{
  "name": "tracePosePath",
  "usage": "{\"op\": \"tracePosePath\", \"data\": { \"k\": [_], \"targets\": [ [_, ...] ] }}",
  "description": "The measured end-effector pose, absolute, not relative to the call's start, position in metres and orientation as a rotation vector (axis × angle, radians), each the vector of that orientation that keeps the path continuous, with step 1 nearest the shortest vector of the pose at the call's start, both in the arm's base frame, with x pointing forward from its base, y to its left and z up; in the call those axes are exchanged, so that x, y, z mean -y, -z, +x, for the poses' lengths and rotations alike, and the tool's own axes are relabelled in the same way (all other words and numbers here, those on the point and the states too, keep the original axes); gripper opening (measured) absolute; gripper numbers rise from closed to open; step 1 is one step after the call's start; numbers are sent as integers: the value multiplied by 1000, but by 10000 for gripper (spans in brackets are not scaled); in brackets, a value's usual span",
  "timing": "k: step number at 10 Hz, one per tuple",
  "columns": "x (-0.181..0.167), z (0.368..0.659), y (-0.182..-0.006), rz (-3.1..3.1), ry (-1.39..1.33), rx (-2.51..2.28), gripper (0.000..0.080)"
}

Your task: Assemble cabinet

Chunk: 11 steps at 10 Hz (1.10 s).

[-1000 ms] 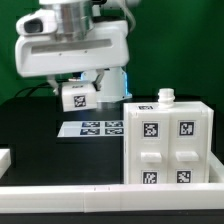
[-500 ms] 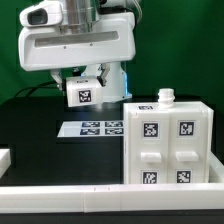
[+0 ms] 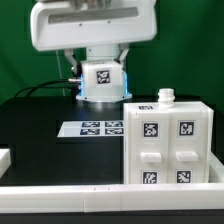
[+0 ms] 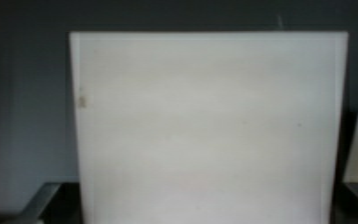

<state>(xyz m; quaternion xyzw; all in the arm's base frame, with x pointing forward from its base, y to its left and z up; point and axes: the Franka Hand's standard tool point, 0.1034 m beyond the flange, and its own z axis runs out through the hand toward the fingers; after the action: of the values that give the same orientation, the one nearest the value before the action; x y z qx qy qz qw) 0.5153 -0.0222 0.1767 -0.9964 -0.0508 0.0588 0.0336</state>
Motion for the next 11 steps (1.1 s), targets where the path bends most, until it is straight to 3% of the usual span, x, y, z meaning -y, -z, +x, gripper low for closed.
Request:
{"op": "tracePosePath", "data": {
  "k": [3, 7, 11],
  "targets": [
    [-13, 542, -188, -3076, -183, 83, 563],
    [-13, 542, -186, -3075, -191, 95, 563],
    [-40, 588, -191, -3079, -145, 128, 563]
  ]
}}
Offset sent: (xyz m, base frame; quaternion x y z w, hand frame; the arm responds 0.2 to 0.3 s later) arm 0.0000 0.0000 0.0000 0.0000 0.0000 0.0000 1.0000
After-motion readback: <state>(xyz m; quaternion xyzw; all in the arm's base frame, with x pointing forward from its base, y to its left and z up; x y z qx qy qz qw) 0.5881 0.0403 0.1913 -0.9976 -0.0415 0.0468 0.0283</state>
